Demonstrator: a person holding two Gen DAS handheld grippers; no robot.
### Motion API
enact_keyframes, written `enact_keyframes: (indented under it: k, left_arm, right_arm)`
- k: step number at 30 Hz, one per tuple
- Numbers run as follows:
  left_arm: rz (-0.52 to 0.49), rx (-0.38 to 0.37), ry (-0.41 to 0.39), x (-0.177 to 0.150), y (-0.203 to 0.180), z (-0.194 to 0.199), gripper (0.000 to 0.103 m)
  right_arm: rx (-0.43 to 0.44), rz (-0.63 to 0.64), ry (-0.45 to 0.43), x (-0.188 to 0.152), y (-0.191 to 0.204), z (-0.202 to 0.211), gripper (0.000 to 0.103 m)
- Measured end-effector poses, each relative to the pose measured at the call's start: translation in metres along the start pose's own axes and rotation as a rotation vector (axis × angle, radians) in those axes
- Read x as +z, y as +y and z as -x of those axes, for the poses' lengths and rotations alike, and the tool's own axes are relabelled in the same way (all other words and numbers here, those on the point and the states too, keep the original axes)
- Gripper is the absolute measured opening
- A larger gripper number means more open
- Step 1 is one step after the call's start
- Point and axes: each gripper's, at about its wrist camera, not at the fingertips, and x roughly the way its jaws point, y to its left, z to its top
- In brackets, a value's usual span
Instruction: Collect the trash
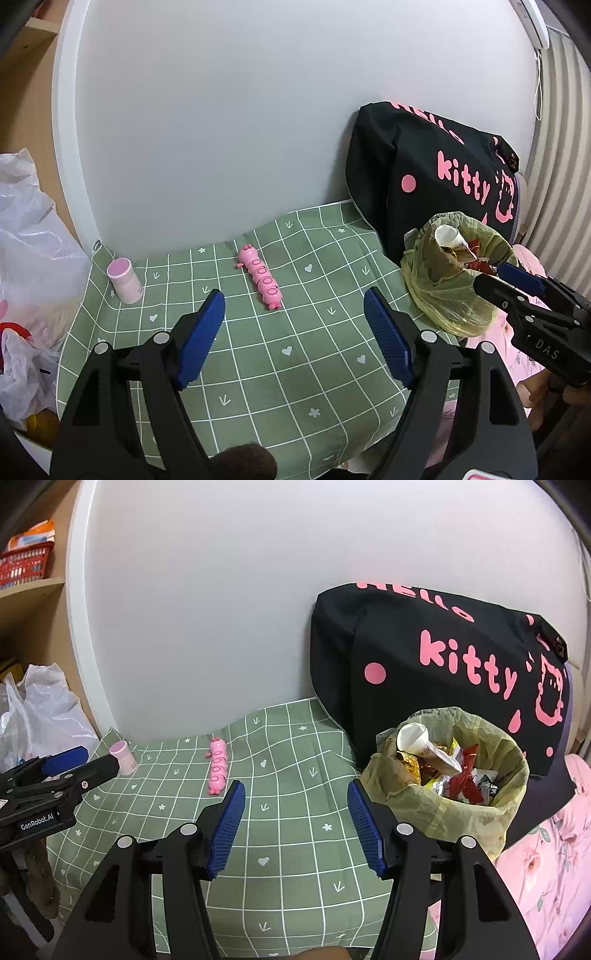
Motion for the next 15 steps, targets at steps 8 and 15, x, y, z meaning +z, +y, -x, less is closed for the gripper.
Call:
enact_keyframes:
  k: [8,15]
  left_arm:
    - [0.001,0.004,-0.003,0.0010,0.0003,0.0012,0.073]
    - [0.001,0.000,-0.001,0.0019,0.0000,0.0014,0.073]
  right_arm:
    - [0.000,0.003,-0.001,0.0002,0.0005,-0.0004,0.054]
    - [-0.004,-0.001,-0.003,-0.0006,-0.0017,0.0004,0.054]
